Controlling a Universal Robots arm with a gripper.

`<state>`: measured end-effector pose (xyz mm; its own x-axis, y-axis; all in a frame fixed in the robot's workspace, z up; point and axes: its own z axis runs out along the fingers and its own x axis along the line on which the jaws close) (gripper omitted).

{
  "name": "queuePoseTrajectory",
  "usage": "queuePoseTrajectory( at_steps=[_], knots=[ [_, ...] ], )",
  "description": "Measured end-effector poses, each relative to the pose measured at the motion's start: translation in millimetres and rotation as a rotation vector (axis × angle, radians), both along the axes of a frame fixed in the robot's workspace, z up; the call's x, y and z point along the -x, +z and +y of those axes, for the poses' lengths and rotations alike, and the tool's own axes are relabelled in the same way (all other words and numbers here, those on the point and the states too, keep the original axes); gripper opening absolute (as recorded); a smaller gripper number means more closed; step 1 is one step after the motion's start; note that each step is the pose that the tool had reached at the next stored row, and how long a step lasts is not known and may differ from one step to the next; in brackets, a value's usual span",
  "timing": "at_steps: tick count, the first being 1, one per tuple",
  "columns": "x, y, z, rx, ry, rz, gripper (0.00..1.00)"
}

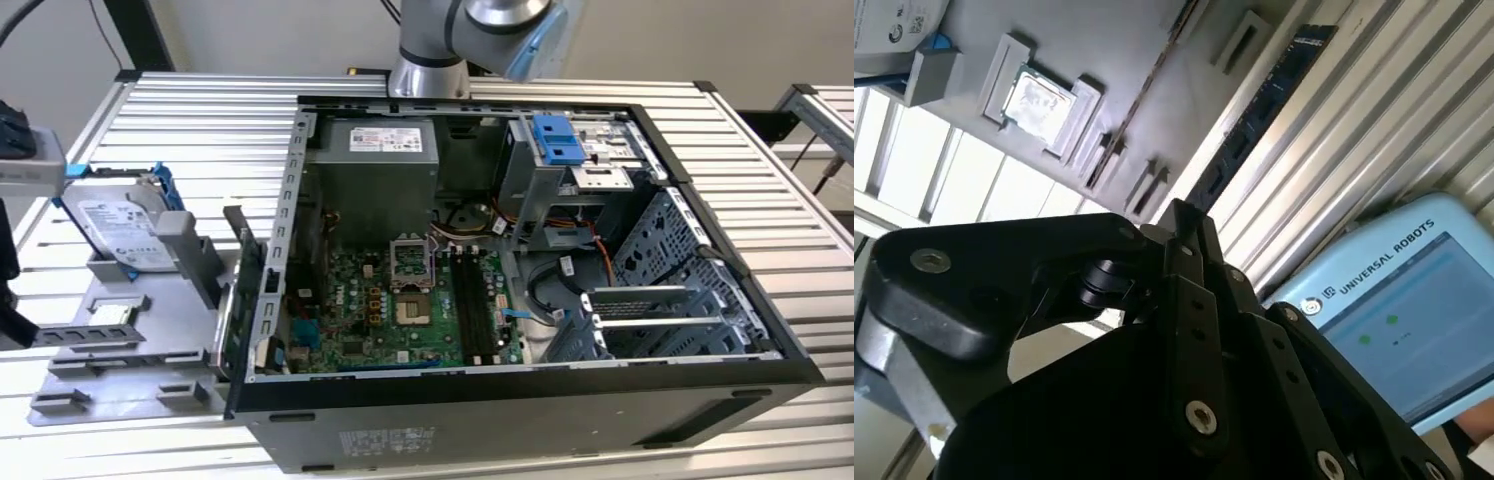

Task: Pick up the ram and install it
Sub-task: 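Pick up the ram and move it above insertion slot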

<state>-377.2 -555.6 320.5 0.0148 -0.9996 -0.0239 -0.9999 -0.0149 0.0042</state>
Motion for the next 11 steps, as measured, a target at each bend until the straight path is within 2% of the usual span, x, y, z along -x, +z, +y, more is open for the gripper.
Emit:
queuePoseTrajectory(
  at_steps=[11],
  knots=[
    [0.0, 50.3, 0.0, -0.0001, 0.0, -0.0001, 0.0]
  ],
)
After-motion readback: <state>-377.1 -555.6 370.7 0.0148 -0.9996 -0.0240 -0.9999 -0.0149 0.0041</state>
